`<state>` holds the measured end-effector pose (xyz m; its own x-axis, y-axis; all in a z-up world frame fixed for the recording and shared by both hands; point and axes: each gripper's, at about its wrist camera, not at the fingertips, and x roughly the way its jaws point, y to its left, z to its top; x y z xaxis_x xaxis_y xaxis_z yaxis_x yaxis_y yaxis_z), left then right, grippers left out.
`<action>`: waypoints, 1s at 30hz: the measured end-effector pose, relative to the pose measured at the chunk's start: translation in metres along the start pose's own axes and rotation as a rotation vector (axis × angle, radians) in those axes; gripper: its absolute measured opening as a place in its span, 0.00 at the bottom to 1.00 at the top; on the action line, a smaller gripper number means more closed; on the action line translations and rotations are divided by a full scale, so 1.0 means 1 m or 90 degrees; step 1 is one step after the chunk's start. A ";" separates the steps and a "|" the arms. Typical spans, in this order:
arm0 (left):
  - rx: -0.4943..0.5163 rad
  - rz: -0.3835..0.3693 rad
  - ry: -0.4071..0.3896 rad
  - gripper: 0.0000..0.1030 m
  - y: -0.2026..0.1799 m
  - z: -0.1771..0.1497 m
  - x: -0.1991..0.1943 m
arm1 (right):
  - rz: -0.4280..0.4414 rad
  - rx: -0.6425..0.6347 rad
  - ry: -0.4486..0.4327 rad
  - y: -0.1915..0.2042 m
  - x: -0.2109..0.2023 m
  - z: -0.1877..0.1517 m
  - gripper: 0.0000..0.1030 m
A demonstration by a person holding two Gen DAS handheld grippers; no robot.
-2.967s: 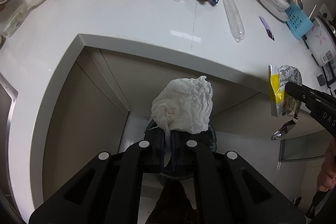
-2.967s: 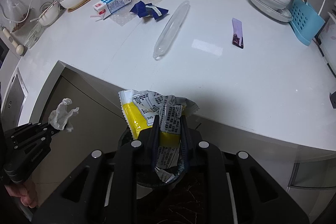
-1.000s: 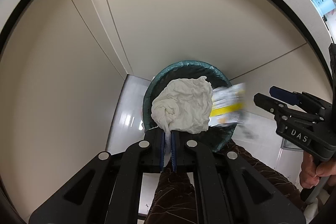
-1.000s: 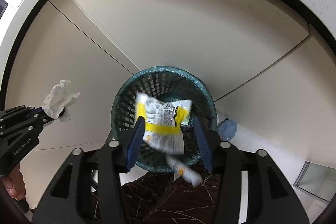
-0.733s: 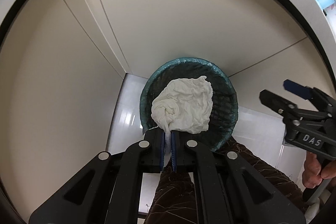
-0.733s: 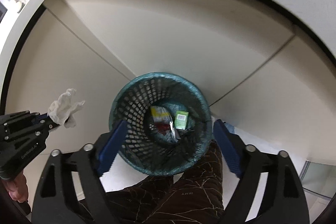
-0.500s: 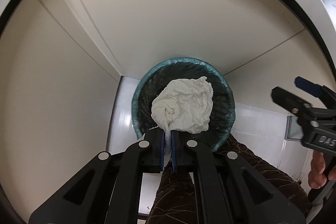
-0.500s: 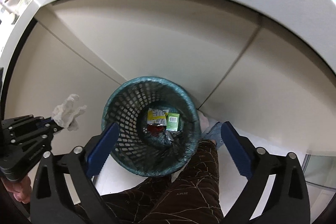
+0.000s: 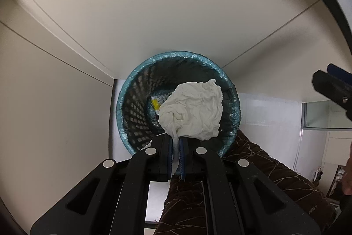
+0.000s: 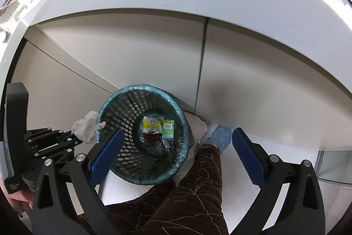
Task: Collect trash
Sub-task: 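Open the right tool to drop the yellow wrapper while the left tool holds the tissue above the basket, then open the left tool to drop the white tissue into the wastebasket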
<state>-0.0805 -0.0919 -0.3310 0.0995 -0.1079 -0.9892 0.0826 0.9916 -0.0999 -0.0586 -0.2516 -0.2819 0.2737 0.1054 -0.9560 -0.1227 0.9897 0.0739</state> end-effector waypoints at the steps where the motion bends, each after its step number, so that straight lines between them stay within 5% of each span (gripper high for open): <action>1: 0.004 0.000 0.002 0.04 -0.002 0.001 0.002 | -0.002 0.003 0.002 -0.002 0.000 0.001 0.92; 14: 0.027 -0.012 0.000 0.11 -0.018 0.012 0.008 | -0.014 0.006 -0.002 -0.011 -0.012 0.009 0.92; 30: 0.026 -0.009 -0.045 0.66 -0.017 0.014 -0.016 | -0.028 0.015 -0.005 -0.012 -0.021 0.012 0.92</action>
<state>-0.0697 -0.1075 -0.3115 0.1670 -0.1288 -0.9775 0.1256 0.9861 -0.1085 -0.0515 -0.2646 -0.2597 0.2862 0.0616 -0.9562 -0.0884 0.9954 0.0377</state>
